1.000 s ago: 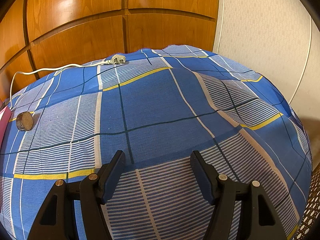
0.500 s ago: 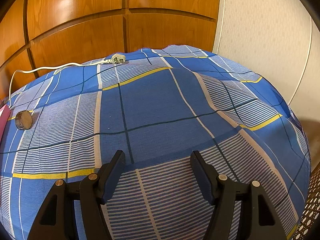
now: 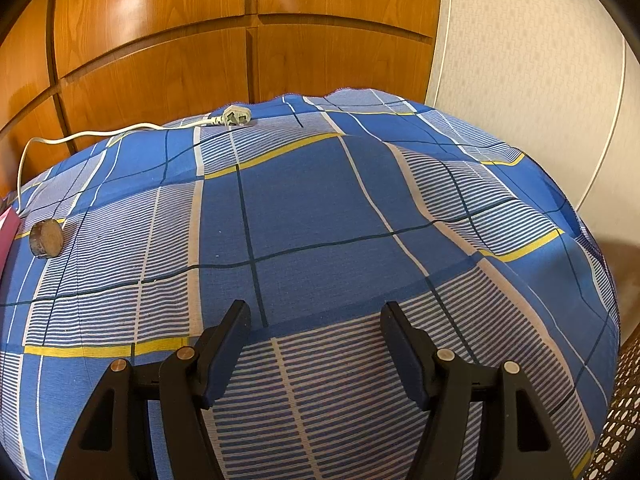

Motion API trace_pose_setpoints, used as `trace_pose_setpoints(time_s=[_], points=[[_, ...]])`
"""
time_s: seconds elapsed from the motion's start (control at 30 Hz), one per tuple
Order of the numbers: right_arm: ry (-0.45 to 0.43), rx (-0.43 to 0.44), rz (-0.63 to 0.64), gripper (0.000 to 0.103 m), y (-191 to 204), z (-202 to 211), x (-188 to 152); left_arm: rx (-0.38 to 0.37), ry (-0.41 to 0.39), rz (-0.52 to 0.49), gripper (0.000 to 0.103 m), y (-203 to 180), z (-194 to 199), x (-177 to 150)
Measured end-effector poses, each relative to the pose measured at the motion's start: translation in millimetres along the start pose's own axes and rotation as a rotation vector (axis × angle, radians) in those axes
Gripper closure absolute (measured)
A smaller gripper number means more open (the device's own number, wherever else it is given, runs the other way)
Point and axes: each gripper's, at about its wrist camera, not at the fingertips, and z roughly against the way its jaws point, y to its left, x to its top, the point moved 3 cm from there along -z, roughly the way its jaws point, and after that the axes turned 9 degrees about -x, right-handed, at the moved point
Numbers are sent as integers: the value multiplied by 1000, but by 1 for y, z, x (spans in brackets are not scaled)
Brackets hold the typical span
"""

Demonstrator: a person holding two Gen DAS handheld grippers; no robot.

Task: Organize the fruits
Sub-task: 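Withdraw the left gripper from the tray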

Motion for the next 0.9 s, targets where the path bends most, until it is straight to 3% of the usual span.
trace_pose_setpoints(time_s=[0.47, 0.7, 0.9], points=[[30, 3, 27, 34, 5, 3, 5, 0, -13, -14, 18, -4, 2, -2], [13, 288, 122, 34, 62, 38, 26, -11, -8, -9, 17, -3, 2, -4], [8, 441, 255, 34, 129, 59, 29, -13, -9, -11, 16, -4, 2, -4]])
